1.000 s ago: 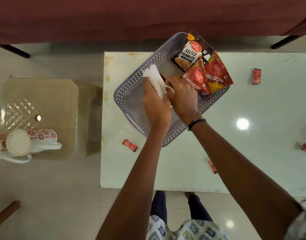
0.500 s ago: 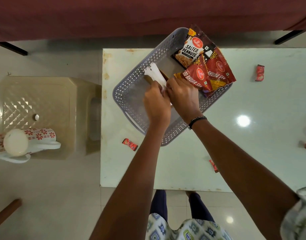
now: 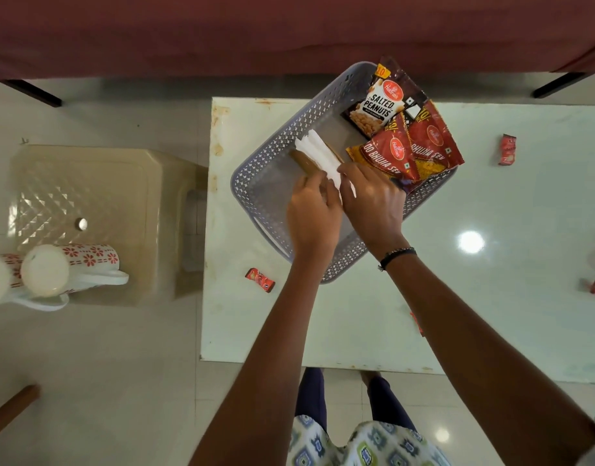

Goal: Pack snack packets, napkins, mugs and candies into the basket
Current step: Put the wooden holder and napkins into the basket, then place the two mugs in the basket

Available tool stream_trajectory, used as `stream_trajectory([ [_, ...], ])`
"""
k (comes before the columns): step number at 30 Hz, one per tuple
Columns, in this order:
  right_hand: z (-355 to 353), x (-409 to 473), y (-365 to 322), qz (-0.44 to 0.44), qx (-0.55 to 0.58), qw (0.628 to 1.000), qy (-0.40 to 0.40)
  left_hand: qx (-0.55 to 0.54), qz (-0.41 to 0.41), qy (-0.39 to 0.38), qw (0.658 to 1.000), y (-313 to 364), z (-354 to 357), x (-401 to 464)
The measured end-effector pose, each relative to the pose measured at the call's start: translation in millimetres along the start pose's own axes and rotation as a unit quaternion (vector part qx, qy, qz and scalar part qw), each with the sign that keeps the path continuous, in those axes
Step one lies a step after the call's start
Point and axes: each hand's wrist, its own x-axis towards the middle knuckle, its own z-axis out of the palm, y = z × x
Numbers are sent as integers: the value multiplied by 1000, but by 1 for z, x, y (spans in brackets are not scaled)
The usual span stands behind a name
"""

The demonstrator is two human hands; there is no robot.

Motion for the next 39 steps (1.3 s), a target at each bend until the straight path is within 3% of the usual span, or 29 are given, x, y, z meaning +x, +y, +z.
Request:
stream_trajectory([
  [4, -10, -1, -30, 7, 34, 999, 9, -22, -21, 48, 998, -13, -28, -14],
  [10, -13, -6, -115, -55, 134, 989, 18, -68, -103, 149, 981, -60, -92, -34],
  [15, 15, -24, -192, -80, 221, 963, -133, -109, -148, 271, 945, -113, -151, -48],
  [18, 29, -36, -239, -84, 241, 919, -301, -146, -201, 335, 909, -149, -180, -55],
  [20, 38, -43, -267, -89, 260, 887, -371, -152, -227, 369, 888, -169, -195, -59],
  [27, 68, -57, -326, -59, 322, 854, -406, -152, -286, 440, 837, -225, -235, -59],
  [30, 76, -58, -335, -32, 340, 845, -412, -131, -287, 450, 836, -239, -247, -54],
  [33, 83, -58, -342, -24, 343, 840, -420, -94, -291, 407, 861, -259, -253, -48],
  [39, 87, -65, -340, 14, 389, 826, -407, -131, -312, 374, 864, -279, -275, -31],
])
